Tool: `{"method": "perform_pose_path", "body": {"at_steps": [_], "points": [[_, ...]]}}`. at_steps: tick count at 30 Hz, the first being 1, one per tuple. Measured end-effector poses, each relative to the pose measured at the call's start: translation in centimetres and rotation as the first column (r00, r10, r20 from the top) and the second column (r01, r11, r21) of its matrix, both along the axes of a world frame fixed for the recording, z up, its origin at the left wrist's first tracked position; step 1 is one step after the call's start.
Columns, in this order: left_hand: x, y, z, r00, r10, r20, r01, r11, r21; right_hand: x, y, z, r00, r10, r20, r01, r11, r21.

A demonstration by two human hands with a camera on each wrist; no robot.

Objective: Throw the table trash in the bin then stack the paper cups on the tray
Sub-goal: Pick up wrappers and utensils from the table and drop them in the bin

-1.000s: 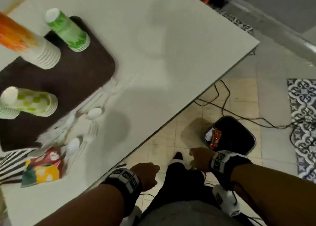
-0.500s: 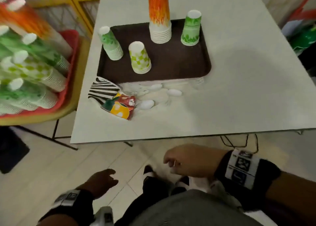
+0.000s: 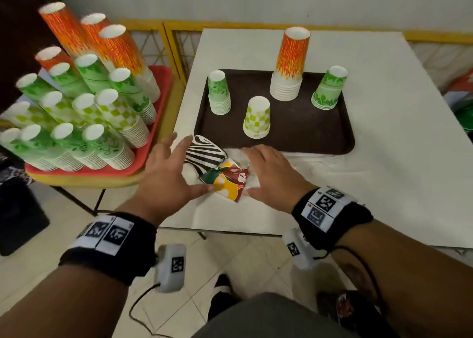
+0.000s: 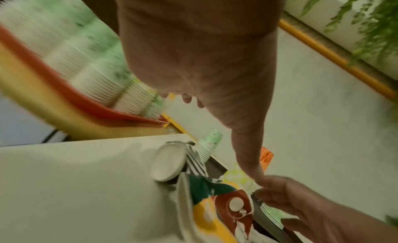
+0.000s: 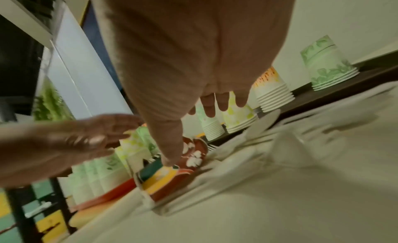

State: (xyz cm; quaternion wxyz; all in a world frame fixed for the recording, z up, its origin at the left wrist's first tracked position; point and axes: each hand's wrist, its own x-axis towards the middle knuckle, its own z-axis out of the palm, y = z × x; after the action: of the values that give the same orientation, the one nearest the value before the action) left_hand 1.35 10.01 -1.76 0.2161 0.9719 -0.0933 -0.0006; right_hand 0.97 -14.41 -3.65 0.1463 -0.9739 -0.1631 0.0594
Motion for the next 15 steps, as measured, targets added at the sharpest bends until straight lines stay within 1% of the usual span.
{"method": "perform_pose_path", "body": {"at_steps": [2,3,4,7,9,11,15], "points": [[2.7,-2.0,0.6,0.99,-0.051,-0.135,0.075,0.981,0.176,0.3,-0.5,-0.9,0.998,-0.048,-0.039,0.046,0.997,-0.06],[3.8,-2.9,0.7,0.978,-0.064,-0.199,0.111,0.965,0.236,0.5,-0.9,-1.2,0.995,-0.073,-0.069,0.067,0.994,-0.081],[4.5,-3.7,0.6,0.965,-0.067,-0.253,0.136,0.954,0.266,0.7,-1.4,-1.4,0.991,-0.086,-0.099,0.075,0.991,-0.11],[5.3,-5.0,-0.8,0.927,-0.059,-0.37,0.168,0.948,0.27,0.9,-2.6,-2.1,0.987,-0.072,-0.145,0.042,0.979,-0.2],[4.9,-5.2,-1.9,0.916,-0.05,-0.398,0.185,0.933,0.308,1.0,-3.1,-2.5,0.989,-0.051,-0.14,0.019,0.975,-0.223],[4.6,-5.2,-2.6,0.928,-0.038,-0.371,0.179,0.918,0.354,1.1,-3.0,-2.8,0.992,-0.029,-0.125,-0.002,0.97,-0.242],[4.6,-4.9,-3.0,0.942,-0.03,-0.335,0.152,0.926,0.345,1.5,-2.2,-3.0,0.996,-0.009,-0.091,-0.018,0.959,-0.282]]}}
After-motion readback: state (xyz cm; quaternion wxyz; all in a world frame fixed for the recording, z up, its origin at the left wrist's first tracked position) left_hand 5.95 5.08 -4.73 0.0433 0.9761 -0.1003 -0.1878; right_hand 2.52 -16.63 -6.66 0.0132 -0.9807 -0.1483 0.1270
